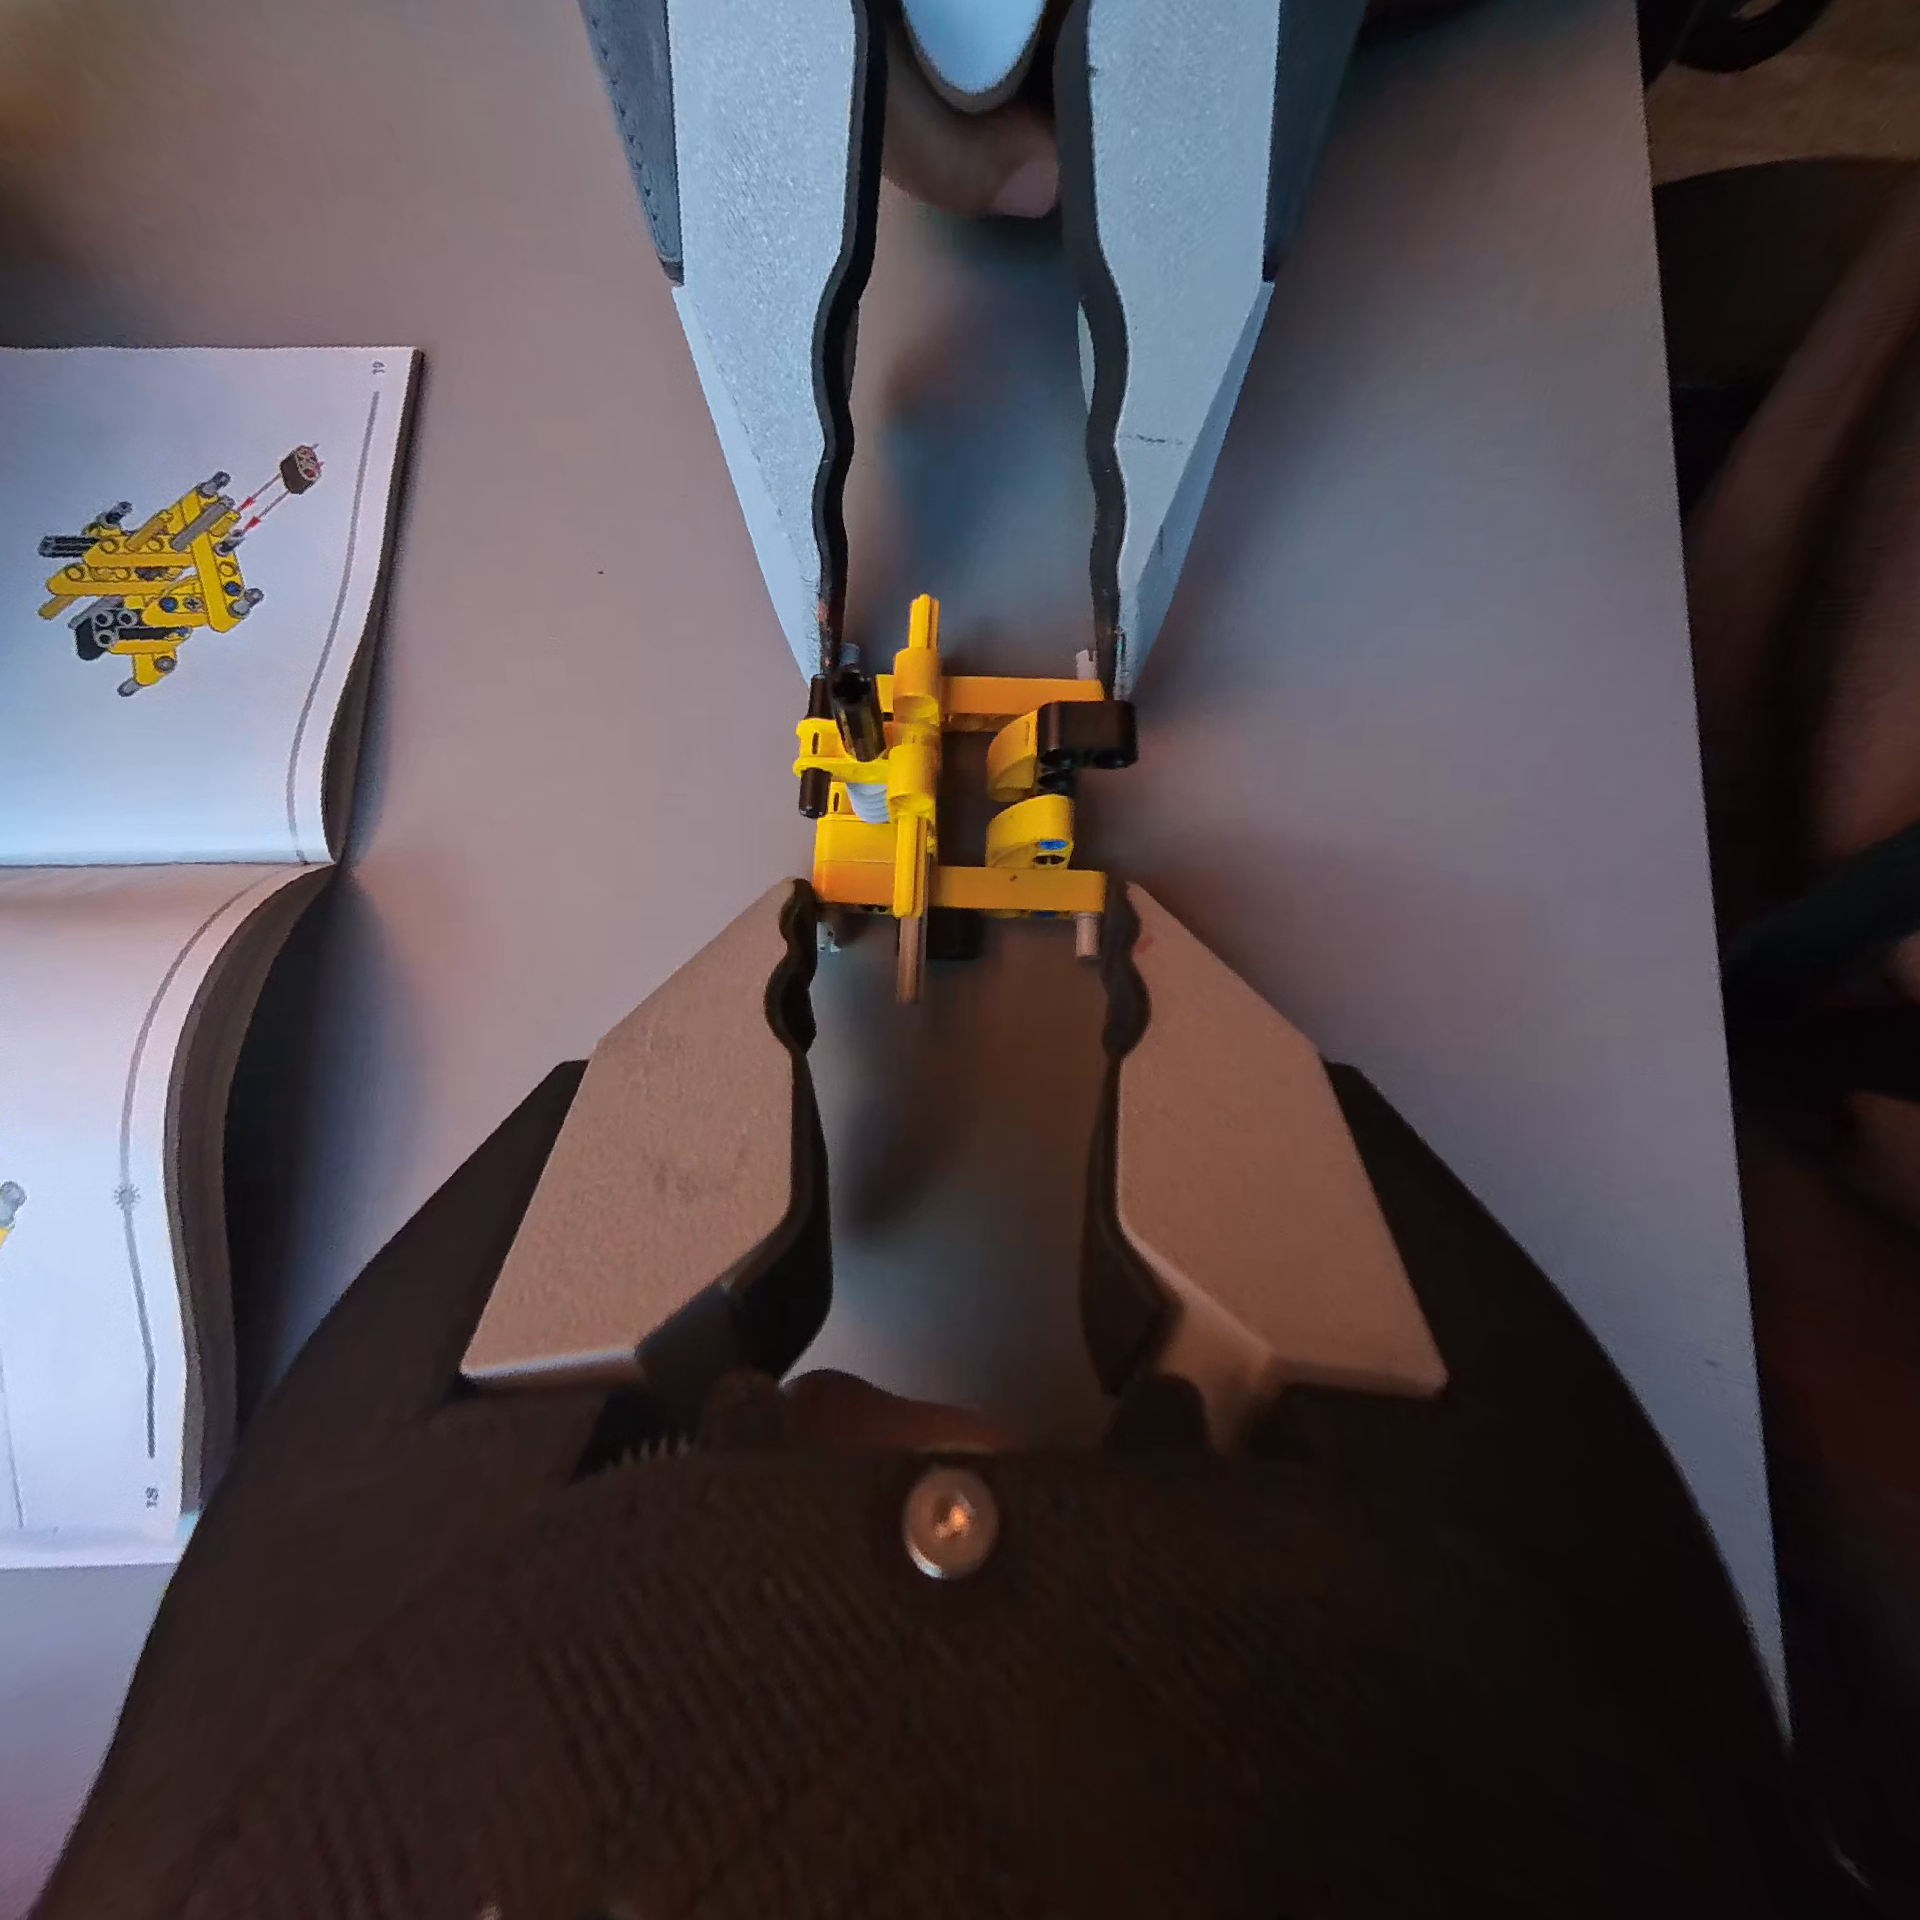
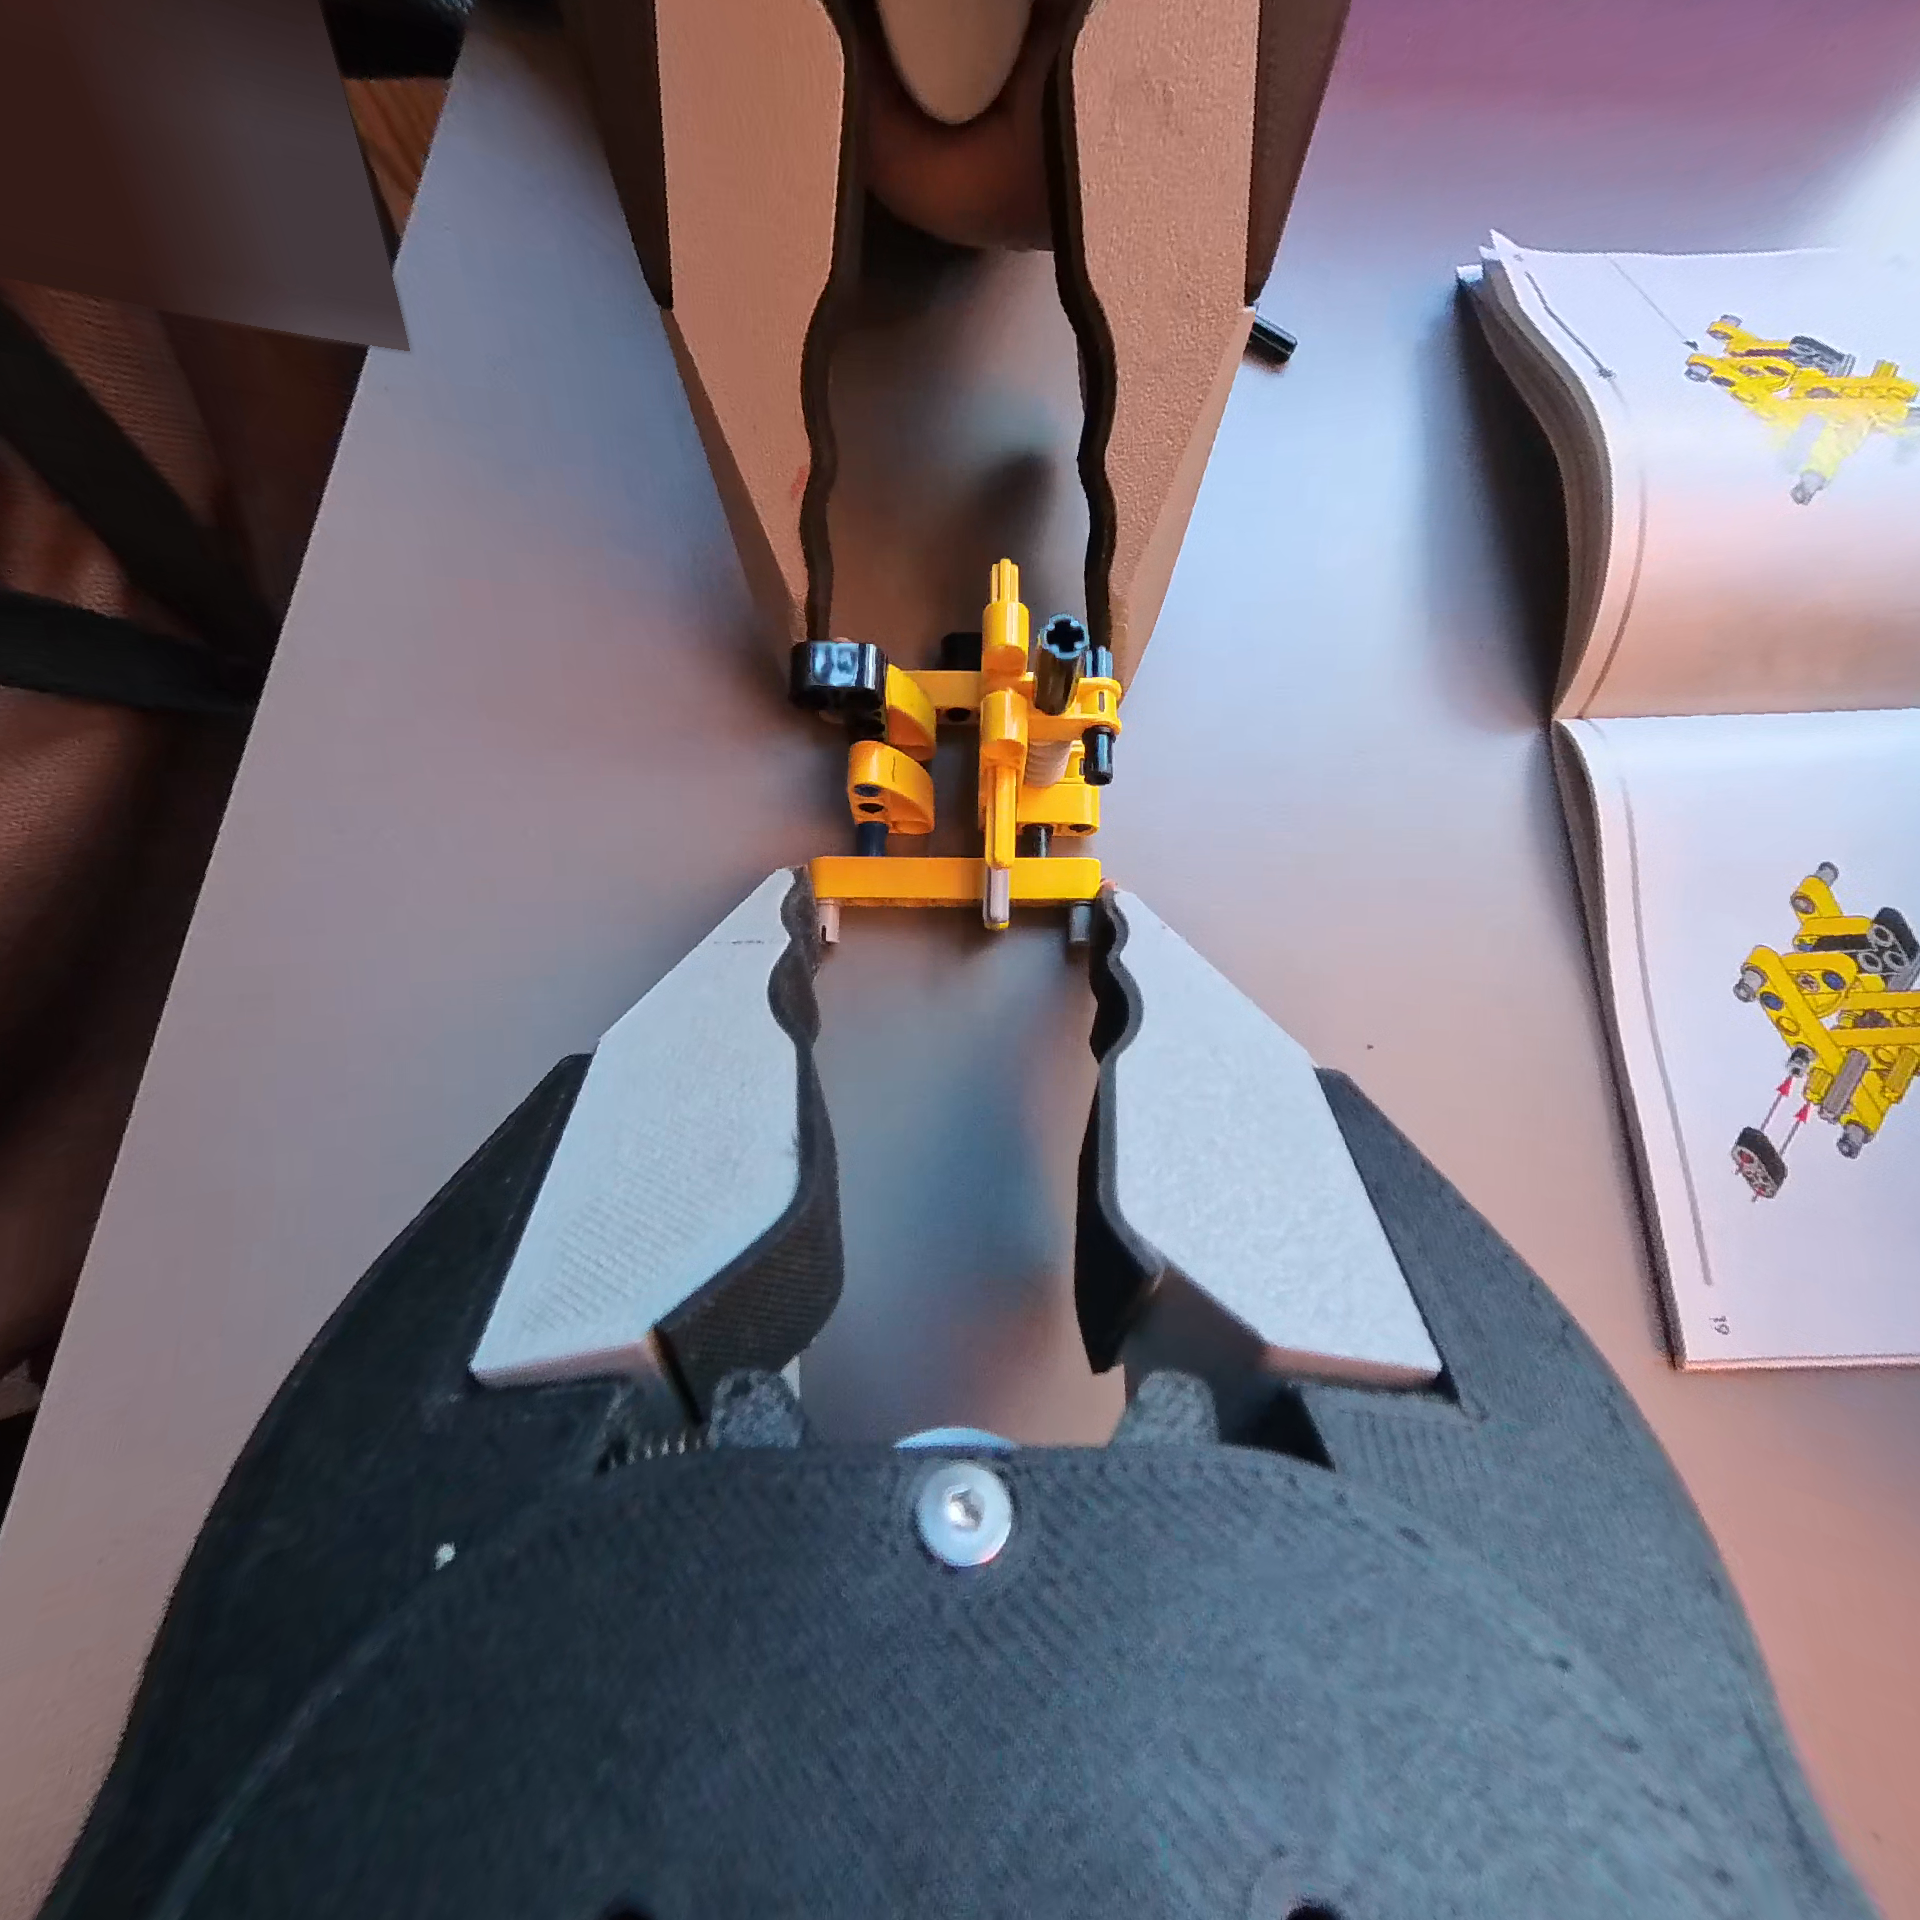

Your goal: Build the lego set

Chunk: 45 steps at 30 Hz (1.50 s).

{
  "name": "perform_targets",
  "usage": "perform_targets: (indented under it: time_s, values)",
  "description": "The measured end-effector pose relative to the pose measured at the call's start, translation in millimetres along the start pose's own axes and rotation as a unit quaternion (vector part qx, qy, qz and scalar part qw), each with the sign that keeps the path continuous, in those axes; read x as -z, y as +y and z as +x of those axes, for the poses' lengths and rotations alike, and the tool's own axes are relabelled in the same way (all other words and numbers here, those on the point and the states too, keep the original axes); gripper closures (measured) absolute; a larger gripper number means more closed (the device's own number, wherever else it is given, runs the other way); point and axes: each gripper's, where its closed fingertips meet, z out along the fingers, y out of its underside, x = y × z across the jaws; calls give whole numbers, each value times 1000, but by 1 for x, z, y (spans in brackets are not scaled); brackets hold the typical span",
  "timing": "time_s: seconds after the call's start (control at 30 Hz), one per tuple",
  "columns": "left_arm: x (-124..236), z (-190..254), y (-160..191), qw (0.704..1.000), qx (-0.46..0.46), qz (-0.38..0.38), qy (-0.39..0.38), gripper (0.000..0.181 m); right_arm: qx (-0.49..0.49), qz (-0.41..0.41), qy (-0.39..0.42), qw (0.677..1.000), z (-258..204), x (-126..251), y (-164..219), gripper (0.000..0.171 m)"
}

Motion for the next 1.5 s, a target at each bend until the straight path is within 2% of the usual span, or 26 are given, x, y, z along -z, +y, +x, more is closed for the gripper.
perform_targets:
  time_s: [0.07,0.1,0.17,0.23,0.33,0.37,0.4,0.43,0.57,0.73,0.87,1.5]
  values:
    - [0,1,-1,1000,3,2,5,129,0,3,-1,1000,-1,1,0,123]
    - [-1,11,-6,999,8,17,34,129,5,16,6,1000,1,1,-3,157]
    - [-2,15,-5,999,5,14,44,128,9,14,12,1000,1,0,-2,155]
    - [-3,9,-8,998,49,23,40,128,-9,21,20,1000,8,3,0,155]
    - [-5,6,-8,999,33,20,22,128,-52,27,-21,998,9,6,1,150]
    - [-5,4,-7,999,39,21,20,128,-50,29,-23,998,9,7,2,145]
    - [-4,3,-8,998,48,24,23,128,-45,31,-16,998,10,8,2,125]
    - [-3,3,-8,998,54,26,27,128,-38,32,-6,999,12,8,2,113]
    - [-2,2,-7,998,53,26,25,128,-11,33,18,999,11,14,6,106]
    - [-2,3,-6,999,40,23,19,128,-2,40,-13,999,-4,15,4,110]
    - [-3,3,-6,999,34,21,17,128,15,8,12,1000,-3,6,9,119]
    - [-4,2,-5,999,34,13,-10,129,-25,-8,24,999,-1,4,7,120]
